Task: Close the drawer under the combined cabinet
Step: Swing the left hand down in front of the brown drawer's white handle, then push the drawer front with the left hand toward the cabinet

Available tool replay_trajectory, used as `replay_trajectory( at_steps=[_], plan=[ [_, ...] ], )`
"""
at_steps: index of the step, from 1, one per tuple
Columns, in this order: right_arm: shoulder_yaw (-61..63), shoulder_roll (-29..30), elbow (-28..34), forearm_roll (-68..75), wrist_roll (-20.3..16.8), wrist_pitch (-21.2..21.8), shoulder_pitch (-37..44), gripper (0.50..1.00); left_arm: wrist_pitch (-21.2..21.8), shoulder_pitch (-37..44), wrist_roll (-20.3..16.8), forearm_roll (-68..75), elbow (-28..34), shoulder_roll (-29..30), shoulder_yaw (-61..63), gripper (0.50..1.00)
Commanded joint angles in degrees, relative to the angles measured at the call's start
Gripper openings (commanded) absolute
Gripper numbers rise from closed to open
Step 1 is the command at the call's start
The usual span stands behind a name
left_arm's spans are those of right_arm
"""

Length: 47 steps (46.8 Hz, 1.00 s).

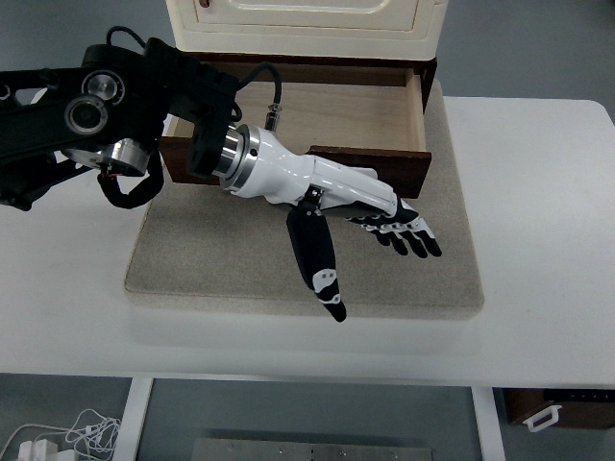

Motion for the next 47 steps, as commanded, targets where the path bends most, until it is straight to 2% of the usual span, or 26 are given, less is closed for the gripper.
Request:
replay_trajectory(
  at_steps=[1, 8, 16, 47],
  plan=[
    [0.0, 0.0, 0.0, 0.0, -0.01, 0.0, 0.0, 0.952, -0.77, 0.99, 2.68, -0.79, 0.0, 0.0, 0.0, 1.0],
    [0.0, 0.0, 0.0, 0.0, -0.01, 0.0, 0.0, 0.952, -2.44, 2.84, 7.08, -0.88, 0.0, 0.0, 0.17, 1.0],
    [0.0, 0.0, 0.0, 0.0, -0.01, 0.0, 0.0, 0.952, -2.09, 3.02, 11.76, -0.97, 0.17, -0.09, 0.18, 1.0],
    [0.0, 0.0, 0.0, 0.0, -0.01, 0.0, 0.0, 0.952, -0.33, 4.07, 11.76, 1.31, 7.46, -0.09, 3.43, 0.999]
  ],
)
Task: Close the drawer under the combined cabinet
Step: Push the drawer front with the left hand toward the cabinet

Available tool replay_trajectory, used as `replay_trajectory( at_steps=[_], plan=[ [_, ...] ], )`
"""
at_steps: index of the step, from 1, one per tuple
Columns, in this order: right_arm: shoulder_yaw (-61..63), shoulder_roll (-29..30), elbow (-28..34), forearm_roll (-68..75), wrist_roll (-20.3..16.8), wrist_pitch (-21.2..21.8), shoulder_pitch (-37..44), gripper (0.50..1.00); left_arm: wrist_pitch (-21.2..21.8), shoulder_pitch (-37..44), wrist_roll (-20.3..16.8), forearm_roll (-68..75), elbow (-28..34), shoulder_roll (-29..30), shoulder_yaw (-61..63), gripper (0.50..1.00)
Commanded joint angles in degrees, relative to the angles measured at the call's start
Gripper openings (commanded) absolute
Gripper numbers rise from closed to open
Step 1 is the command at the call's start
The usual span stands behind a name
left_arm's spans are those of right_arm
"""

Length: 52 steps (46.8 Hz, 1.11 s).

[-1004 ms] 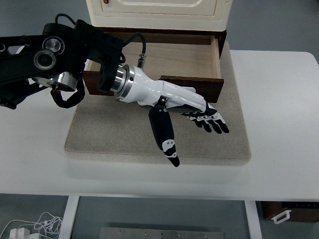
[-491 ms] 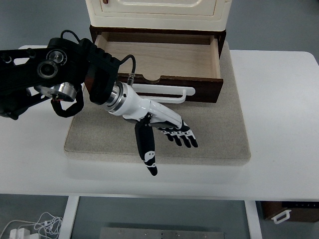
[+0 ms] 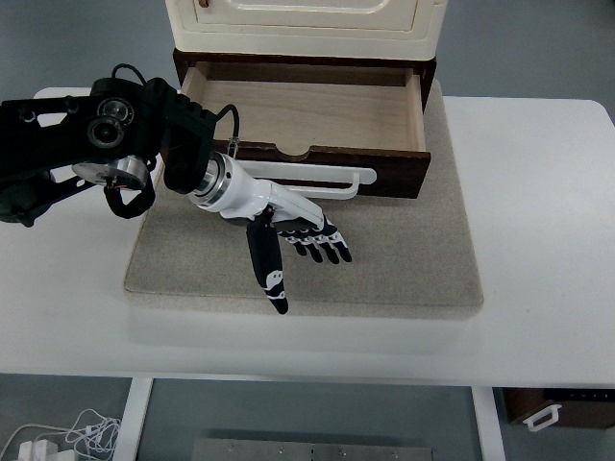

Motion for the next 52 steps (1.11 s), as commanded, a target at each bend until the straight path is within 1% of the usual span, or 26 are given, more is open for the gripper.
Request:
replay_trajectory(
  at_steps=[1, 5, 10, 29, 36, 42, 52],
  plan=[
    [0.0, 0.0, 0.0, -0.01, 0.0, -0.01, 0.0, 0.952, 0.02, 0.07, -0.01, 0.32, 0.45, -0.01, 0.01, 0.999],
    [0.0, 0.0, 0.0, -0.01, 0.0, -0.01, 0.0, 0.952, 0.02, -0.02, -0.01, 0.67, 1.07, -0.27, -0.08, 0.999],
    [0.0, 0.0, 0.0, -0.01, 0.0, -0.01, 0.0, 0.952, -0.07, 0.07, -0.01, 0.85, 2.21, -2.38, -0.08, 0.999],
    [0.0, 0.0, 0.0, -0.01, 0.0, -0.01, 0.0, 0.952, -0.07, -0.55, -0.01, 1.9, 6.08, -3.08, -0.17, 0.999],
    [0.0, 0.0, 0.0, -0.01, 0.0, -0.01, 0.0, 0.952, -0.07, -0.46, -0.01, 2.52, 6.52, -3.17, -0.34, 0.999],
    [0.0, 0.0, 0.0, -0.01, 0.0, -0.01, 0.0, 0.952, 0.02, -0.2, -0.01, 4.19, 8.27, -4.84, -0.69, 0.996],
    [0.0, 0.0, 0.0, -0.01, 0.0, -0.01, 0.0, 0.952, -0.16, -0.55, -0.01, 4.28, 10.73, -4.93, -1.04, 0.999]
  ],
)
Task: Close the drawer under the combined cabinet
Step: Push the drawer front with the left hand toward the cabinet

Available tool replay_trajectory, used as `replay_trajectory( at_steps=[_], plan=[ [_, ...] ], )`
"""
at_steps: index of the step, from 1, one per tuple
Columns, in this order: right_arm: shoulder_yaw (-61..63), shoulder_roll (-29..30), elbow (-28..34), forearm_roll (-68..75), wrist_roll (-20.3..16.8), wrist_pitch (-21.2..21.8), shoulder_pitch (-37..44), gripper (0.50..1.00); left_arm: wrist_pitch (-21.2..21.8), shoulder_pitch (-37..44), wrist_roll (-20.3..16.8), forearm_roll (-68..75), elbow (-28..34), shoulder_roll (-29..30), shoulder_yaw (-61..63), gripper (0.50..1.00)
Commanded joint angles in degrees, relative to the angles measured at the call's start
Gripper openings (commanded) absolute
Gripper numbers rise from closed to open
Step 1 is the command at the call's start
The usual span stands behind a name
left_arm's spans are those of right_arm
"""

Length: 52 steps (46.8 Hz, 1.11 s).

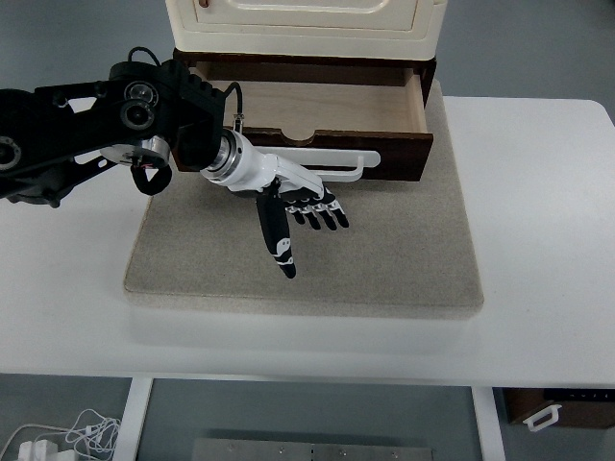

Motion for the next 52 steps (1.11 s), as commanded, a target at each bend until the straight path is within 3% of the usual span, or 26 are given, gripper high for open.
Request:
replay_trajectory(
  at_steps=[1, 20, 52],
  plan=[
    [0.0, 0.0, 0.0, 0.01, 0.0, 0.01, 0.0, 0.952, -0.16, -0.27, 0.0, -0.01, 0.86, 0.0, -0.13, 0.996],
    [0.0, 0.0, 0.0, 0.01, 0.0, 0.01, 0.0, 0.952, -0.07, -0.63, 0.0, 0.16, 8.77, -1.14, -3.2, 0.996],
    [0.0, 0.0, 0.0, 0.01, 0.0, 0.01, 0.0, 0.952, -0.07, -0.71, 0.0, 2.1, 15.36, -1.23, -5.14, 0.996]
  ],
)
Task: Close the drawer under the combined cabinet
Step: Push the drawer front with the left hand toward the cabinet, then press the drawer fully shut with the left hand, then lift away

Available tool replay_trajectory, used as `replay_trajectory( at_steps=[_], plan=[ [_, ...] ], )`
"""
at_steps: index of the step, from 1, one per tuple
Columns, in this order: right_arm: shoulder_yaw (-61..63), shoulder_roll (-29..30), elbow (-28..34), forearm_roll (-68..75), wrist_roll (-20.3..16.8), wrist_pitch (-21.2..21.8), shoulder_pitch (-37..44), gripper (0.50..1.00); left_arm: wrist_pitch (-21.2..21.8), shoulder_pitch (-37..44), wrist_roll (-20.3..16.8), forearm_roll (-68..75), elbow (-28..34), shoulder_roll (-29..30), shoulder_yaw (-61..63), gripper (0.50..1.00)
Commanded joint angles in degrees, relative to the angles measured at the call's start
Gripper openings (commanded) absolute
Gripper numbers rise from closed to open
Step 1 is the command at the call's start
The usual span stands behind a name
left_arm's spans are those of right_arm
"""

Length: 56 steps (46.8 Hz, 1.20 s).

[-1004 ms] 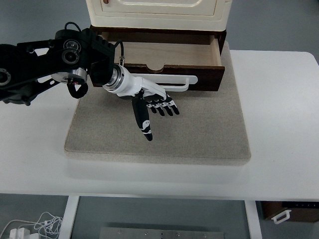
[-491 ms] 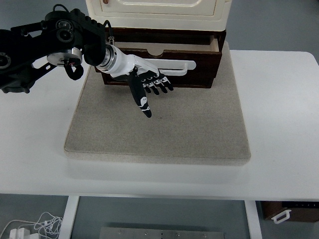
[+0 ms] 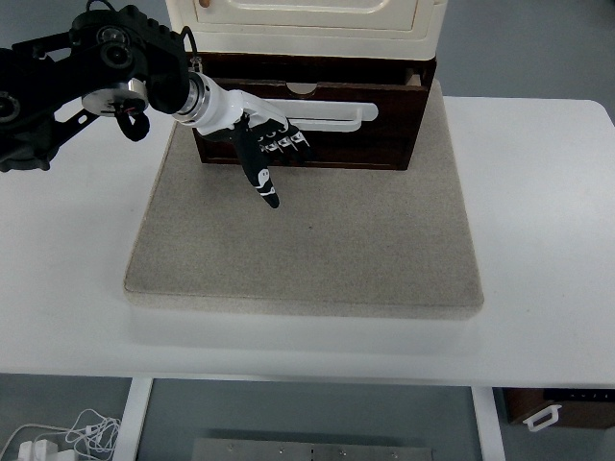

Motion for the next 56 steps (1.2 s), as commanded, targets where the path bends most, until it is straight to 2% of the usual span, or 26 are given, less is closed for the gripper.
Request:
replay_trajectory(
  at_steps=[1, 25, 50, 56],
  plan=[
    [0.0, 0.0, 0.0, 0.0, 0.0, 0.0, 0.0, 0.952, 0.0, 0.0, 0.0, 0.23, 0.85, -0.04, -0.26, 0.996],
    [0.0, 0.0, 0.0, 0.0, 0.0, 0.0, 0.0, 0.952, 0.17, 0.18, 0.0, 2.95, 7.53, -2.77, -2.46, 0.994],
    [0.0, 0.0, 0.0, 0.0, 0.0, 0.0, 0.0, 0.952, -0.97, 0.7, 0.0, 2.52, 6.22, -2.95, -4.3, 0.996],
    [0.0, 0.0, 0.0, 0.0, 0.0, 0.0, 0.0, 0.952, -4.51, 0.97, -2.39, 1.99, 4.55, -2.95, -5.97, 0.996]
  ],
)
